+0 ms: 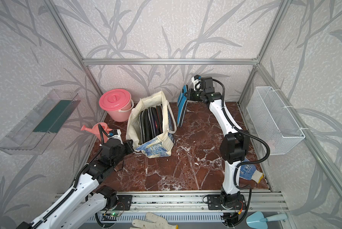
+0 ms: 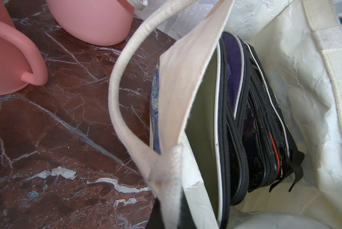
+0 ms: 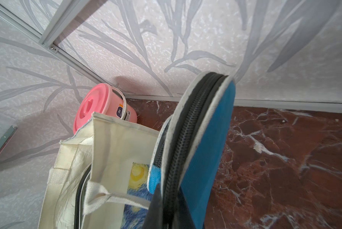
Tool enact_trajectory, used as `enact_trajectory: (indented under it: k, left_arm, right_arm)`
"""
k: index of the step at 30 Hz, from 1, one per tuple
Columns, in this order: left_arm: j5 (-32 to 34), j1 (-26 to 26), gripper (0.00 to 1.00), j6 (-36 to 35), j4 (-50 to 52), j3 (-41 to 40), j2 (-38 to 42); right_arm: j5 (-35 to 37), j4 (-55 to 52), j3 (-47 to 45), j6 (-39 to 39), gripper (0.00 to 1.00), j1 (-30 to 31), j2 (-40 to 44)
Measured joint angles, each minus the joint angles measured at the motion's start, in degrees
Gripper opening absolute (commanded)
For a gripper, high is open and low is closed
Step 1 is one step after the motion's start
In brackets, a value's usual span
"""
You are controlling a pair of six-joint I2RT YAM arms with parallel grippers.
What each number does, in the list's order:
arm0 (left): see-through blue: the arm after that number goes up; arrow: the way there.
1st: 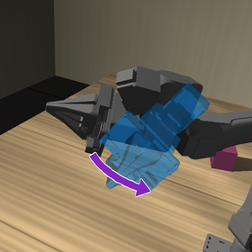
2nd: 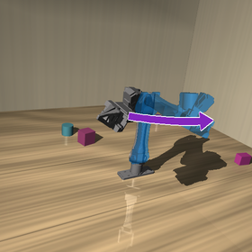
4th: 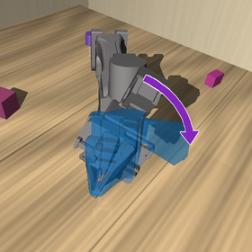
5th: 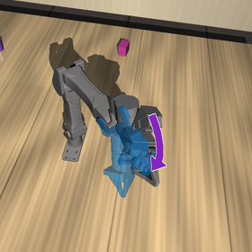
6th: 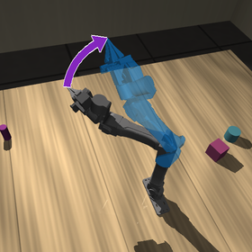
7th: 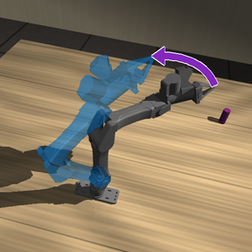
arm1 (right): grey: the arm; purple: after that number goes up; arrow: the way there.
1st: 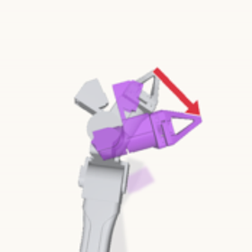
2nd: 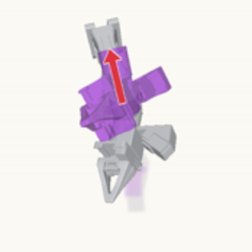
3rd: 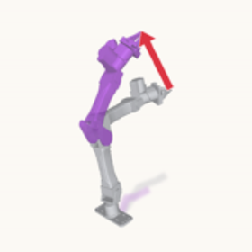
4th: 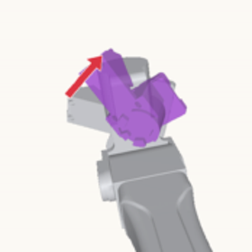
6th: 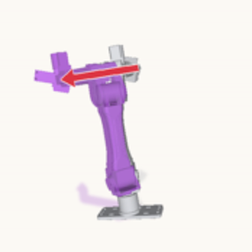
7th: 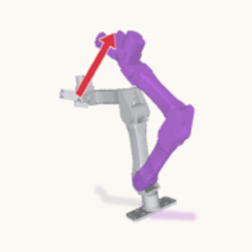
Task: Remove the ping pong set from the canvas bag
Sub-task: Place the ping pong set at the center of the board.
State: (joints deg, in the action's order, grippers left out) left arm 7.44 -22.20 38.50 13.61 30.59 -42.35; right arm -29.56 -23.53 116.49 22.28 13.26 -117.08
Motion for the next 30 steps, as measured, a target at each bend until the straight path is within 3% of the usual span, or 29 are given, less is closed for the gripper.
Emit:
enact_trajectory:
  k: [7,16,21,30]
  left_arm:
    - [-0.02,0.0,0.0,0.0,0.13,0.0,0.0]
    - [-0.07,0.0,0.0,-0.13,0.13,0.0,0.0]
    - [-0.07,0.0,0.0,-0.26,0.15,0.0,-0.02]
    - [-0.07,0.02,0.0,-0.42,-0.09,0.0,-0.57]
  right_arm:
    - [-5.2,10.47,2.38,4.85,0.0,-0.09,-11.21]
    - [-8.02,14.64,10.34,9.29,0.0,-1.14,-23.37]
    - [-7.19,13.18,10.43,8.7,0.0,-2.62,-23.82]
    - [0.26,-0.59,16.28,1.75,0.0,-5.01,-26.95]
